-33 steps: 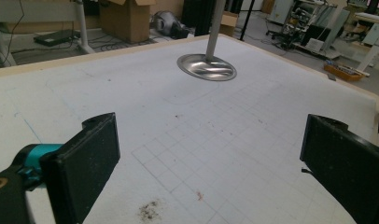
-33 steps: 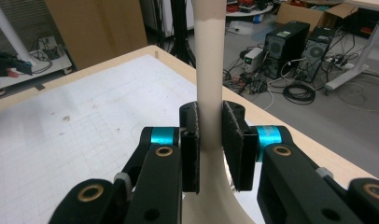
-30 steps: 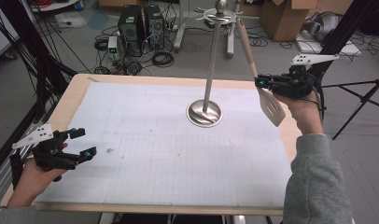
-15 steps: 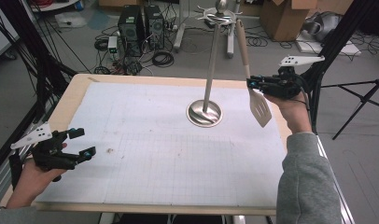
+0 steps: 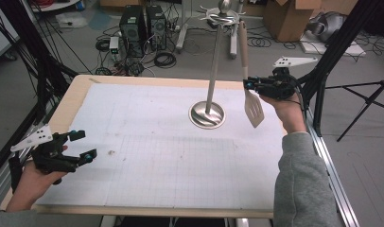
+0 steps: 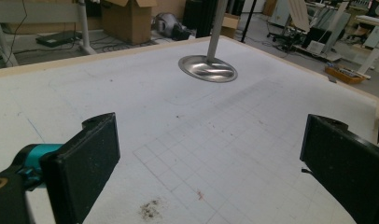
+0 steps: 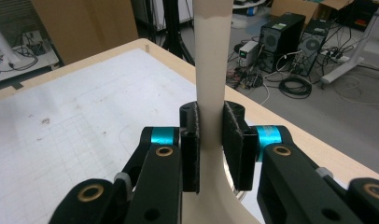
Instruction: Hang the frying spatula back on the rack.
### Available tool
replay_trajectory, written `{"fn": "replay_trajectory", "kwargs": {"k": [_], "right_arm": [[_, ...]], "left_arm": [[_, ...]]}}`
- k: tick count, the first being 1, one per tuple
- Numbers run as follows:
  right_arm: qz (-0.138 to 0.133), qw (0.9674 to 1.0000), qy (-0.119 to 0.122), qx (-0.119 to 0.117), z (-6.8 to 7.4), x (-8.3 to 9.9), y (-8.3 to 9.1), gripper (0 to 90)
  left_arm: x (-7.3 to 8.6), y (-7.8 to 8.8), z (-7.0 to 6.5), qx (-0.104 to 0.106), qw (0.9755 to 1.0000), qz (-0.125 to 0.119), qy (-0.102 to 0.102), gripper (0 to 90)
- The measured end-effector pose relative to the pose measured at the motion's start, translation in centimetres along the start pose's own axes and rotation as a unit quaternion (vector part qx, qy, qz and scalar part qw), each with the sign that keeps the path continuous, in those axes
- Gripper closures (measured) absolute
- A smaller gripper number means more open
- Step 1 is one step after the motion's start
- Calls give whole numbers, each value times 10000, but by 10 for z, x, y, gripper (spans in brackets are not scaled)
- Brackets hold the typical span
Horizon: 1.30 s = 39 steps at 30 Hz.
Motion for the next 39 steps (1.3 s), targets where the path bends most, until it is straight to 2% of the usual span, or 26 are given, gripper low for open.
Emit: {"fn": "replay_trajectory", "kwargs": {"k": [16, 22, 26, 29, 31, 35, 39], "right_arm": [[-21, 9998, 32, 217, 3, -3, -25, 774], [-47, 9998, -38, 181, 5, -2, -30, 768], [-59, 9993, 102, 346, 9, -1, -31, 739], [82, 9986, 232, 476, 15, 2, -31, 655], [50, 9980, 297, 553, 19, 3, -30, 601], [-137, 9976, 223, 639, 27, 6, -24, 461], [-91, 9979, 198, 610, 34, 9, -20, 306]], "left_arm": [[0, 0, 0, 18, 10000, 6, 4, 53], [1, 0, 0, -14, 10000, 45, 1, 53], [2, 0, 0, -21, 10000, 45, 16, 52], [1, 1, 1, -17, 10000, 18, 35, 53], [1, 1, 2, -22, 10000, 5, 68, 52], [1, 1, 4, -37, 10000, -27, 85, 52], [-1, -1, 4, -39, 9999, -89, 84, 53]]}}
Point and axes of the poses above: each handheld gripper's, and its own axes: y roughly backward along the jaws, x roughly out of its underside, z roughly to its left, the point moved 3 cm from there along -y, roughly forward along the jaws
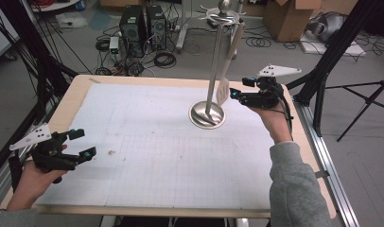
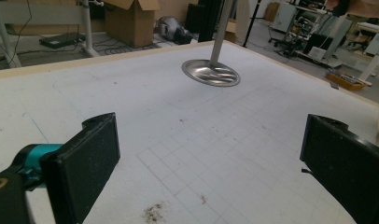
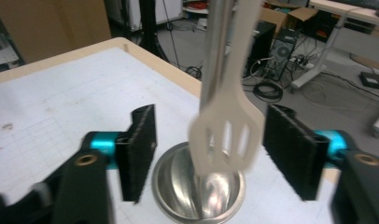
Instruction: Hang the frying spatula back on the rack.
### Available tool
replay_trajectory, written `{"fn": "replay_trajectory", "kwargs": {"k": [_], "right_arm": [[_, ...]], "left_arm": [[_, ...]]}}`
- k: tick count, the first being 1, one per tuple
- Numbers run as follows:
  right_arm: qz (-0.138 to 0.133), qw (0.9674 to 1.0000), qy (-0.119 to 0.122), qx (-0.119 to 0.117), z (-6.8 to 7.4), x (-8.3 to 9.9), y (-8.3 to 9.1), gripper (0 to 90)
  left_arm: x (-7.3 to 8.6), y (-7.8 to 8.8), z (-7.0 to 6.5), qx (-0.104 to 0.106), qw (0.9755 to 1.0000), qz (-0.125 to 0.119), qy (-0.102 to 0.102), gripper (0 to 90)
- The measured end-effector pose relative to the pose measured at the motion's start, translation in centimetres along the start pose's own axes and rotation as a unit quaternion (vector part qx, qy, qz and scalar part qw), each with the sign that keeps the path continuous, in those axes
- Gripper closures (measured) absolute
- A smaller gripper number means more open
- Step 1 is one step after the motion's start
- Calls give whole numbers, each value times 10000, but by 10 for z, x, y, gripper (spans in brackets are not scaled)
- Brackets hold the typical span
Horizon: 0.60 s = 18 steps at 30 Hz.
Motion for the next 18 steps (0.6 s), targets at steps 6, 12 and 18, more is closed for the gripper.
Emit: {"fn": "replay_trajectory", "kwargs": {"k": [6, 12, 18], "right_arm": [[-142, 9997, 71, -181, 12, 8, 3, 154], [-210, 9992, 197, -287, 27, 19, 4, 142], [-335, 9990, 165, -243, 34, 31, 8, 138]], "left_arm": [[-2, -2, 1, 25, 10000, -51, 5, 52], [-3, -5, 1, 69, 9999, -95, -13, 52], [-4, -6, 1, 70, 9999, -102, -42, 53]]}}
Point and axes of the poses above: each handheld gripper's, and its own axes: y roughly backward along the jaws, x roughly out of its underside, z roughly to its left, the point moved 3 cm from there along -y, roughly forward along the jaws
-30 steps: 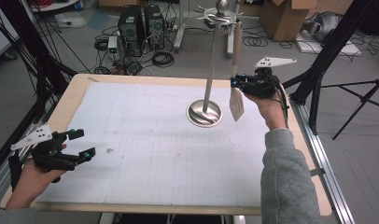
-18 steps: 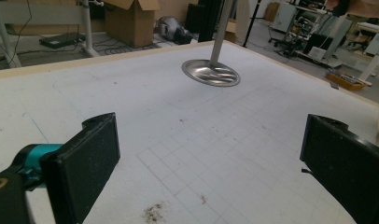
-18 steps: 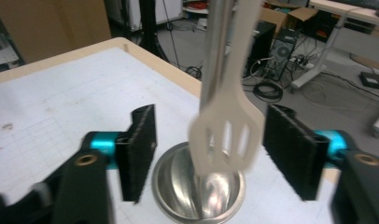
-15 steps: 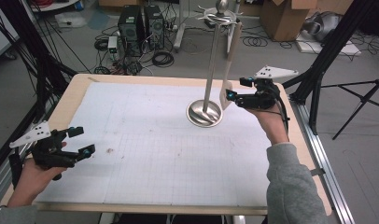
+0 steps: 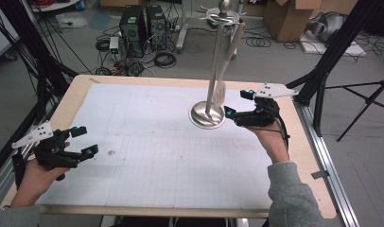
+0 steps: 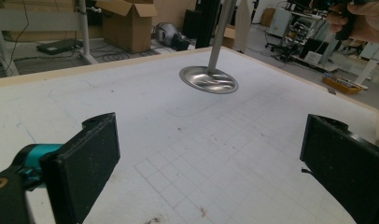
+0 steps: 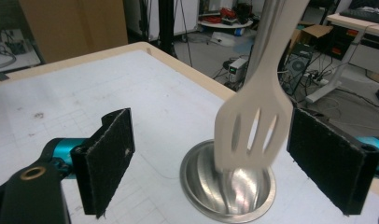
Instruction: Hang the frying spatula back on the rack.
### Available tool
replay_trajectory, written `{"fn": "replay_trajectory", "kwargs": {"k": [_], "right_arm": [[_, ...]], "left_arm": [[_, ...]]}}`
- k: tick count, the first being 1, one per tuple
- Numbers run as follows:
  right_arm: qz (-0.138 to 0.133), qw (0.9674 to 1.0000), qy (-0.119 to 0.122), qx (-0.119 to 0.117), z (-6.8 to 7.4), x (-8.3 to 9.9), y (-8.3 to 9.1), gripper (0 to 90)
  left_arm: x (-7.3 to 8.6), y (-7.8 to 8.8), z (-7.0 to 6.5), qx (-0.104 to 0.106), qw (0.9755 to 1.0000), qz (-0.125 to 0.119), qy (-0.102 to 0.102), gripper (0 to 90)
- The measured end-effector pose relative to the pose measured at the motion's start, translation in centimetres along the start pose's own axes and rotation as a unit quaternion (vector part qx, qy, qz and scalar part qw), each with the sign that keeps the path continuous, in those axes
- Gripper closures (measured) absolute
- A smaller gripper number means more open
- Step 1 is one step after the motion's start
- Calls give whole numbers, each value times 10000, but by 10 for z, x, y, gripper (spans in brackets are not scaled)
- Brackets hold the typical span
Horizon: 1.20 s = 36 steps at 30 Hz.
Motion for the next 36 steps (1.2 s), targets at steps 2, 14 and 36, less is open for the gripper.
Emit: {"fn": "replay_trajectory", "kwargs": {"k": [2, 14, 36], "right_arm": [[-85, 9999, -99, -18, 1, 5, 2, 138], [-127, 9989, -433, 142, 2, 35, 6, 139], [-203, 9972, -713, -22, 1, 83, 35, 139]], "left_arm": [[0, 0, 0, -9, 10000, -3, -10, 52], [1, -3, 2, -36, 10000, 18, -4, 53], [5, -4, 6, -152, 9998, 139, -28, 53]]}}
Point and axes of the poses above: each handheld gripper's, and its own axes: y roughly backward along the jaws, x roughly out of its underside, z roughly to its left, the point moved 3 cm from there along -y, roughly forward along the jaws
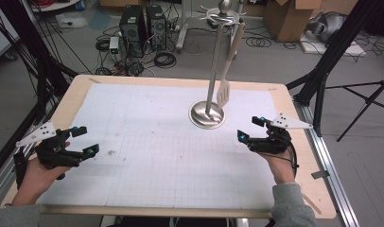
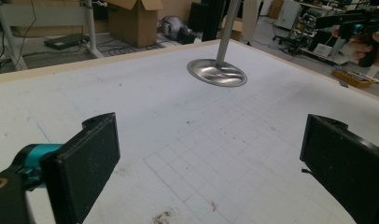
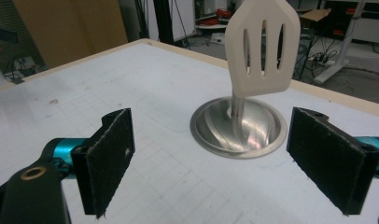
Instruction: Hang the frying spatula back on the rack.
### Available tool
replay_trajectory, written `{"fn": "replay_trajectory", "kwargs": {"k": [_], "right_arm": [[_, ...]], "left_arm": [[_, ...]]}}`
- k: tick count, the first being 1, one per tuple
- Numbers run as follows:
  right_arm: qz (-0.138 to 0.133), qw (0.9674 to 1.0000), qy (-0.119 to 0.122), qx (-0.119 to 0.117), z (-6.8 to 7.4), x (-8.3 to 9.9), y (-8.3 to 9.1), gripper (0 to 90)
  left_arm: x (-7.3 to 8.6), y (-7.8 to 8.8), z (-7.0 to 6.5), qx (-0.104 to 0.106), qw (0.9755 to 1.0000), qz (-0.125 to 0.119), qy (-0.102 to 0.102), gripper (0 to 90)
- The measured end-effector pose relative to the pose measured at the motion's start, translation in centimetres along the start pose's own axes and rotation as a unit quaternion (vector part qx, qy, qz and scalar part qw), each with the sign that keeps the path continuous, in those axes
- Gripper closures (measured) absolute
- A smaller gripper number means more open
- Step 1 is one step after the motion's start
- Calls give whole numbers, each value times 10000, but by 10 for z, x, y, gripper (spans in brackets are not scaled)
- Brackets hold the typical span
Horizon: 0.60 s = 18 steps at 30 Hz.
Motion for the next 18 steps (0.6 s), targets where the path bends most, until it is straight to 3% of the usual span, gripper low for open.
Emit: {"fn": "replay_trajectory", "kwargs": {"k": [8, 11, 18], "right_arm": [[-37, 9999, -11, 139, -7, 22, 10, 139], [-19, 9998, 44, 171, -8, 26, 14, 139], [-53, 9996, -13, 274, -9, 37, 26, 138]], "left_arm": [[3, -2, 3, 18, 10000, -45, 42, 53], [4, -3, 5, -162, 9999, -17, -20, 53], [7, -4, 9, -207, 9997, -82, 30, 53]]}}
Point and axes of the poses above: each handheld gripper's, and its own axes: y roughly backward along the jaws, x roughly out of its underside, z roughly to its left, the point moved 3 cm from there along -y, roughly forward along the jaws
